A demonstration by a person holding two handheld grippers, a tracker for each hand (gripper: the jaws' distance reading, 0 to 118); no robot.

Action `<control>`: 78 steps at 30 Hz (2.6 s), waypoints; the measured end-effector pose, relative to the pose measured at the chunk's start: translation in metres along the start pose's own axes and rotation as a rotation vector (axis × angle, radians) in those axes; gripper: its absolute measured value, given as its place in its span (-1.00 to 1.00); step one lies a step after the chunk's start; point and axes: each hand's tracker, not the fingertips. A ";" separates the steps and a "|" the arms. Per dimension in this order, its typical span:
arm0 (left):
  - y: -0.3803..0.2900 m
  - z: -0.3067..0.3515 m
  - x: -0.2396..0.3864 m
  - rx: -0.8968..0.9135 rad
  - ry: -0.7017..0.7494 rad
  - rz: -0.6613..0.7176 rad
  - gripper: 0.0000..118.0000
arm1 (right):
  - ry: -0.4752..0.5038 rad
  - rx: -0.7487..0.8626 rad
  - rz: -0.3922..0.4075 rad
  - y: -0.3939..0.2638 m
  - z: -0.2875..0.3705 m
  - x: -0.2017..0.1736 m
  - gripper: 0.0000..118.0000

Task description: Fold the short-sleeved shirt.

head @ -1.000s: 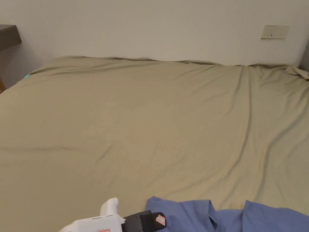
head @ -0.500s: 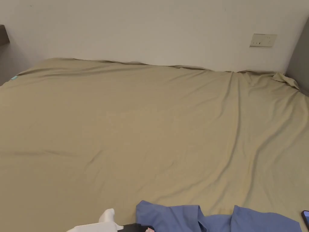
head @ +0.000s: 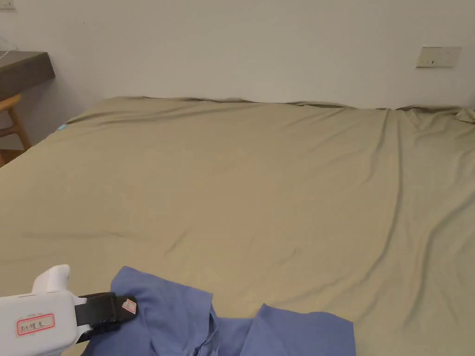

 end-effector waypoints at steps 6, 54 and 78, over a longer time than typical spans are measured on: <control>-0.013 -0.019 0.072 -0.089 0.016 -0.165 -0.79 | 0.026 0.004 -0.004 -0.001 -0.004 -0.004 -0.91; -0.118 -0.088 0.114 -0.194 -0.594 0.042 -0.92 | 0.275 0.002 -0.066 0.022 -0.044 -0.033 -0.91; -0.101 -0.143 0.010 -0.302 -0.290 0.234 0.77 | 0.815 -0.303 -0.564 -0.024 -0.224 -0.027 -0.93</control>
